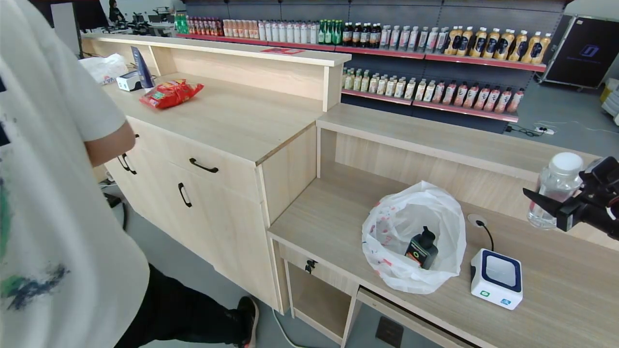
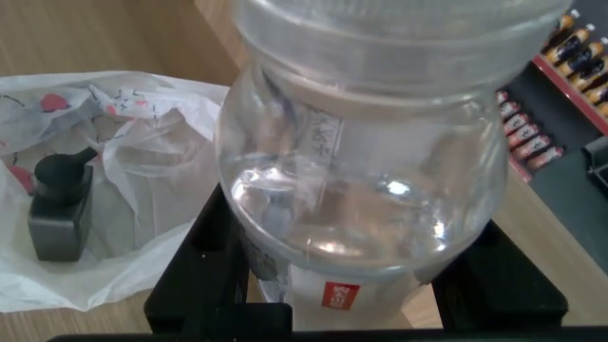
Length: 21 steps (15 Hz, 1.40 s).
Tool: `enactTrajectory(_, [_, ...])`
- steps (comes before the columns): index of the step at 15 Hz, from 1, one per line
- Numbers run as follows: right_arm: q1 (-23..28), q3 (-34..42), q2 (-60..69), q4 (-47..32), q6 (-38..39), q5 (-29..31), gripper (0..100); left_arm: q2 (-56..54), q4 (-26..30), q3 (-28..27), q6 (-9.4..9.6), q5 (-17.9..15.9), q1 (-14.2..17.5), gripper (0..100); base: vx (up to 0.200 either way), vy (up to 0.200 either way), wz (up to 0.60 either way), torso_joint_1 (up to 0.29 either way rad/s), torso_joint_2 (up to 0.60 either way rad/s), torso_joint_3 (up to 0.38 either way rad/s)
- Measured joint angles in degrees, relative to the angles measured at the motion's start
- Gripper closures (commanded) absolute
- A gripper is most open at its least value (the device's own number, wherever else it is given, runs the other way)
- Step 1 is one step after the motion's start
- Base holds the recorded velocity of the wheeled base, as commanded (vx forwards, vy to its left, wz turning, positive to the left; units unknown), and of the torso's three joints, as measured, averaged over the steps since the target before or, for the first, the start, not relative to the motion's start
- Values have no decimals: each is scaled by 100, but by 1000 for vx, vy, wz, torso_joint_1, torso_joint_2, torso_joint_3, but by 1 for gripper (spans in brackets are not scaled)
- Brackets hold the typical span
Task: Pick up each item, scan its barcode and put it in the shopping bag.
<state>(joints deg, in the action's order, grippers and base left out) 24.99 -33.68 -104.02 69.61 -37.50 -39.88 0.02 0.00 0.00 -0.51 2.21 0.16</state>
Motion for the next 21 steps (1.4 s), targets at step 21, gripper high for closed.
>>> enactTrajectory(21, [72, -44, -725, 49, 1538, -5, 100, -2, 0, 0, 0, 0, 0, 0, 0, 0, 171, 1, 0, 0])
